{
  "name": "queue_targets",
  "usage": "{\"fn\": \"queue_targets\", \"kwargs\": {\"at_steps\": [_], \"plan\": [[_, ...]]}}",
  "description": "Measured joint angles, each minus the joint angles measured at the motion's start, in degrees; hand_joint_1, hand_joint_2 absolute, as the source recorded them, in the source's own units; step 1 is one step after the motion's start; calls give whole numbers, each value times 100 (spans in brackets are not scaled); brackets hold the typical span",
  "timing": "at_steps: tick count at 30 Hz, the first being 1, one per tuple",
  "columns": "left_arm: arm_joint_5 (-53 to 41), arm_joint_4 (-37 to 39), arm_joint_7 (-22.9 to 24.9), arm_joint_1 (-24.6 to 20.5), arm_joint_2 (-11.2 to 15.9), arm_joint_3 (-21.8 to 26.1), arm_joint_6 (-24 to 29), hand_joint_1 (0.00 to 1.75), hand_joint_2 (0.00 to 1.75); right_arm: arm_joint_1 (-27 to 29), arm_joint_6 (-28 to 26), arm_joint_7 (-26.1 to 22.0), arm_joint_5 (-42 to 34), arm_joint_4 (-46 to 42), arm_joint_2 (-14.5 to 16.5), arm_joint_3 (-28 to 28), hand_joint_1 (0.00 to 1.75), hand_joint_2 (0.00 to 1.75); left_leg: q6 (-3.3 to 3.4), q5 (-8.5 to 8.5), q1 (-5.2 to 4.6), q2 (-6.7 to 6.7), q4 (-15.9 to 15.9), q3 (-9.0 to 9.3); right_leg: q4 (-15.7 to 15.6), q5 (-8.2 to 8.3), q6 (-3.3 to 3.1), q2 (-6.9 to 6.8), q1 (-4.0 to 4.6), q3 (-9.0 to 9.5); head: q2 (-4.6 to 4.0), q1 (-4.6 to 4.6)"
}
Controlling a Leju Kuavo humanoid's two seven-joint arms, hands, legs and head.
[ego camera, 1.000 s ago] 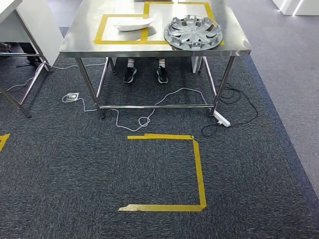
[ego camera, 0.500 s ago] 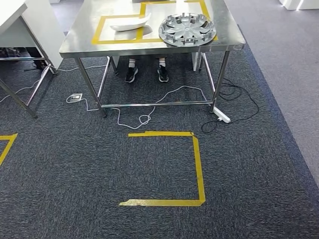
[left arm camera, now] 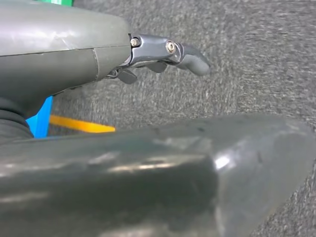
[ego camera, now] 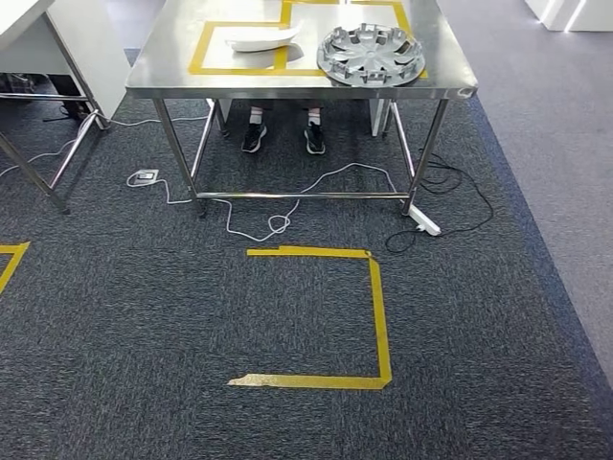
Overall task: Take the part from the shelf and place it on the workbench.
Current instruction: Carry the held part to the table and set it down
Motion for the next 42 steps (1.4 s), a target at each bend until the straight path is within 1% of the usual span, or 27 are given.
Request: {"fn": "queue_targets", "kwargs": {"at_steps": [1,2,3,4,5,6,8,9,10,14,18,21,25,31,38,42], "plan": [[133,1,0,-34,94,-197,106,0,0,23,0,-6,-12,-3,2,-33,0,0,-1,3,-5,2,8,-2,-92,112,1,-1,0,67,0,0],[238,2,-1,-68,172,-362,187,0,0,45,0,-16,-27,-8,3,-65,0,0,-6,1,-8,5,20,-1,-403,303,-5,-1,0,241,0,-1],[373,2,-7,-108,251,-529,280,0,0,64,0,-37,-56,-18,5,-99,0,0,-15,-5,-10,8,39,-3,-818,494,-17,-5,0,463,0,1],[573,2,-22,-160,336,-705,416,0,0,81,0,-72,-108,-33,9,-136,0,0,-34,-21,-22,8,77,-17,-1219,619,-36,-8,4,664,-1,1],[827,1,-52,-223,433,-918,590,0,0,95,0,-115,-177,-51,15,-176,0,0,-56,-35,-34,9,115,-40,-1501,683,-66,-8,5,797,-1,-4],[1103,1,-90,-292,549,-1163,777,0,0,106,0,-161,-251,-69,27,-214,0,0,-48,-57,-49,9,154,-66,-1644,686,-89,-8,6,854,0,-5],[1527,-1,-166,-419,770,-1636,1068,0,0,128,1,-228,-364,-92,50,-272,0,0,11,-71,-66,8,195,-100,-1674,669,-119,-3,10,844,0,-15],[1638,-1,-191,-470,865,-1838,1142,0,0,142,1,-244,-393,-100,64,-291,0,0,45,-70,-68,8,199,-103,-1675,670,-118,-3,14,840,-1,-12],[1694,-1,-205,-512,938,-2007,1180,0,0,153,2,-252,-410,-108,73,-306,0,0,50,-59,-66,8,197,-103,-1675,670,-123,-4,20,839,-1,-15],[1755,-1,-215,-606,1115,-2423,1211,0,0,168,2,-261,-431,-118,95,-354,0,0,12,-36,-47,6,188,-104,-1665,668,-167,-11,45,836,0,-11],[1760,-1,-217,-642,1189,-2601,1216,0,0,175,1,-261,-433,-120,101,-385,0,0,-78,-36,-34,6,184,-107,-1647,660,-180,-11,53,830,1,-11],[1763,-1,-217,-657,1213,-2662,1216,0,0,182,2,-262,-433,-123,101,-393,0,0,-104,-40,-30,6,184,-108,-1643,658,-183,-11,51,829,0,-9],[1941,-1,-275,-700,1253,-2768,1291,0,0,186,2,-281,-480,-125,103,-396,0,0,-111,-43,-34,7,186,-112,-1644,658,-183,-10,43,830,0,-8],[2404,-1,-514,-857,1369,-3110,1370,0,0,191,2,-404,-721,-128,105,-404,0,0,-111,-43,-53,7,194,-116,-1644,660,-180,-9,23,831,0,-8],[2650,2,-647,-948,1436,-3310,1381,0,0,185,2,-565,-920,-132,111,-417,0,0,-108,-44,-65,7,196,-117,-1644,662,-176,-9,11,830,-1,-8],[2826,19,-745,-1019,1454,-3423,1382,0,0,163,1,-613,-840,-119,111,-394,0,0,-107,-45,-66,7,200,-117,-1645,664,-174,-9,9,830,-1,-8]]}}
